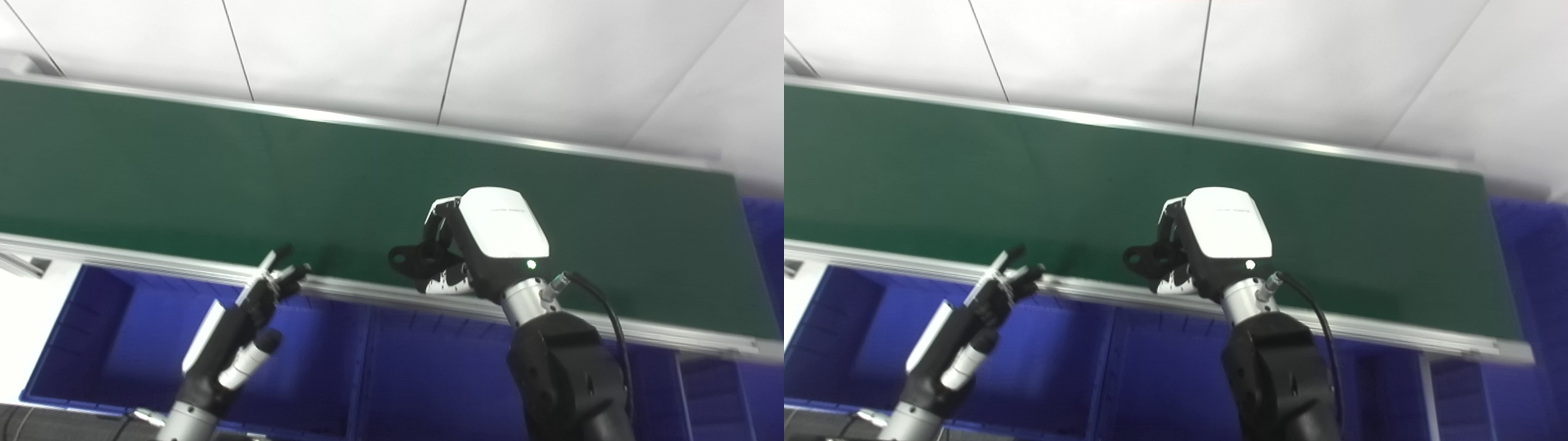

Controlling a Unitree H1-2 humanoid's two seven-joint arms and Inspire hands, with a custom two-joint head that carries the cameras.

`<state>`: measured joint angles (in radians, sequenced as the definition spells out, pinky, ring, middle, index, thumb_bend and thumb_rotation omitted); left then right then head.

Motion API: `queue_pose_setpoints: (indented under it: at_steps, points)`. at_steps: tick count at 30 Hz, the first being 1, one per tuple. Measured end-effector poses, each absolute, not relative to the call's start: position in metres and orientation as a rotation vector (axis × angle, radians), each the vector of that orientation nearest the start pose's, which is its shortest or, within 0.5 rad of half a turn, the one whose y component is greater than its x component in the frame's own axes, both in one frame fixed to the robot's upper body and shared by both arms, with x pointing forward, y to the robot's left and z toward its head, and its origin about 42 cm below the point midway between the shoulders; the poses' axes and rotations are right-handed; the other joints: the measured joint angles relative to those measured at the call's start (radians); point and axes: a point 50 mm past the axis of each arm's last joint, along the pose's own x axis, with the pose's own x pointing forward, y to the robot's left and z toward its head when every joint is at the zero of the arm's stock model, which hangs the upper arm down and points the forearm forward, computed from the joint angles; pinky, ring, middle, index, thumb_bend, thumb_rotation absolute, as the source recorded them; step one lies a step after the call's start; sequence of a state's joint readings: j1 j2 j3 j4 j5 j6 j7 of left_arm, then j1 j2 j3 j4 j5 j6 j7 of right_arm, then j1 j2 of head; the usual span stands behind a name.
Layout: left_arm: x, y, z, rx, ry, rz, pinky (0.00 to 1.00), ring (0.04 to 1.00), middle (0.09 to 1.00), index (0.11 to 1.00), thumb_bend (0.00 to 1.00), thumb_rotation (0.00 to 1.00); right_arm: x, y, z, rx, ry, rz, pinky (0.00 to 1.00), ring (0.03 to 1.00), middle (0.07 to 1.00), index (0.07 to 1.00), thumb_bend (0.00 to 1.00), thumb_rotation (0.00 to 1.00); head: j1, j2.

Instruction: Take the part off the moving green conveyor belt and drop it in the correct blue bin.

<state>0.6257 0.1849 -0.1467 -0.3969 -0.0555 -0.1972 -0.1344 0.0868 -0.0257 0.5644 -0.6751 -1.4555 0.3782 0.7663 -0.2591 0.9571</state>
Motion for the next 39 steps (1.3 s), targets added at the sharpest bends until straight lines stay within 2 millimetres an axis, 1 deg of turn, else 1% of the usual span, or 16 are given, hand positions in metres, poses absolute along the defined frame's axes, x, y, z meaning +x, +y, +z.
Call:
queue_pose_setpoints:
  at_steps: [2,7,12,14,18,24,28,30,31,32,33,34,35,36,37,39]
  points:
    - [0.079,0.239,0.111,0.063,0.037,-0.198,0.88,0.895,0.864,0.974,0.78,0.83,0.178,-0.107,0.209,-1.263,0.010,0.460,0.14,0.209,0.471,0.485,0.53,0.00,-0.022,0.023]
    - [0.083,0.241,0.119,0.029,0.032,-0.203,0.88,0.887,0.855,0.963,0.77,0.82,0.147,-0.114,0.191,-1.278,0.117,0.483,0.12,0.190,0.470,0.484,0.53,0.00,-0.035,0.041]
    - [0.086,0.242,0.118,0.014,0.059,-0.198,0.88,0.885,0.845,0.949,0.78,0.81,0.145,-0.115,0.171,-1.292,0.193,0.502,0.12,0.184,0.469,0.484,0.53,0.00,-0.022,0.048]
    - [0.087,0.241,0.119,0.012,0.057,-0.197,0.88,0.884,0.845,0.951,0.77,0.81,0.144,-0.115,0.162,-1.293,0.205,0.508,0.14,0.208,0.470,0.485,0.53,0.00,-0.022,0.048]
    - [0.087,0.239,0.122,0.007,0.048,-0.198,0.87,0.876,0.842,0.954,0.75,0.81,0.144,-0.114,0.134,-1.310,0.215,0.558,0.15,0.217,0.470,0.485,0.53,0.00,-0.005,0.051]
    - [0.088,0.237,0.122,0.003,0.052,-0.194,0.87,0.874,0.841,0.953,0.77,0.82,0.146,-0.118,0.100,-1.344,0.267,0.630,0.17,0.236,0.470,0.482,0.53,0.00,-0.005,0.049]
    - [0.088,0.236,0.122,-0.002,0.050,-0.190,0.86,0.874,0.841,0.956,0.77,0.82,0.148,-0.124,0.084,-1.359,0.287,0.648,0.18,0.244,0.471,0.481,0.53,0.00,-0.011,0.049]
    - [0.090,0.235,0.122,-0.003,0.045,-0.192,0.86,0.872,0.840,0.955,0.77,0.82,0.151,-0.125,0.075,-1.364,0.302,0.661,0.19,0.262,0.413,0.511,0.52,0.00,-0.011,0.048]
    - [0.090,0.234,0.122,-0.004,0.043,-0.192,0.86,0.868,0.837,0.956,0.77,0.82,0.153,-0.125,0.071,-1.367,0.313,0.671,0.22,0.299,0.442,0.498,0.52,0.06,-0.006,0.048]
    - [0.091,0.234,0.122,-0.006,0.042,-0.192,0.86,0.868,0.837,0.956,0.77,0.82,0.153,-0.126,0.068,-1.371,0.319,0.679,0.22,0.305,0.441,0.497,0.52,0.08,-0.006,0.048]
    - [0.091,0.233,0.122,-0.007,0.041,-0.191,0.86,0.867,0.835,0.957,0.78,0.82,0.154,-0.126,0.066,-1.377,0.329,0.690,0.26,0.350,0.474,0.620,0.70,0.27,-0.003,0.048]
    - [0.091,0.233,0.122,-0.009,0.041,-0.190,0.86,0.867,0.835,0.958,0.78,0.82,0.154,-0.127,0.065,-1.383,0.341,0.703,0.28,0.387,0.509,0.679,0.78,0.35,0.000,0.046]
    - [0.091,0.232,0.122,-0.011,0.041,-0.190,0.86,0.867,0.835,0.958,0.78,0.82,0.154,-0.128,0.065,-1.390,0.353,0.716,0.30,0.406,0.527,0.709,0.83,0.39,0.000,0.046]
    - [0.091,0.232,0.122,-0.011,0.041,-0.190,0.86,0.867,0.833,0.958,0.78,0.82,0.153,-0.129,0.064,-1.397,0.360,0.722,0.34,0.459,0.586,0.746,0.88,0.45,0.000,0.046]
    - [0.091,0.232,0.122,-0.011,0.041,-0.189,0.86,0.866,0.832,0.958,0.79,0.82,0.153,-0.129,0.064,-1.403,0.369,0.729,0.39,0.510,0.643,0.763,0.92,0.48,0.000,0.046]
    - [0.091,0.232,0.122,-0.009,0.042,-0.189,0.86,0.867,0.832,0.958,0.79,0.83,0.152,-0.129,0.063,-1.416,0.383,0.737,0.44,0.563,0.707,0.775,0.96,0.54,0.000,0.046]
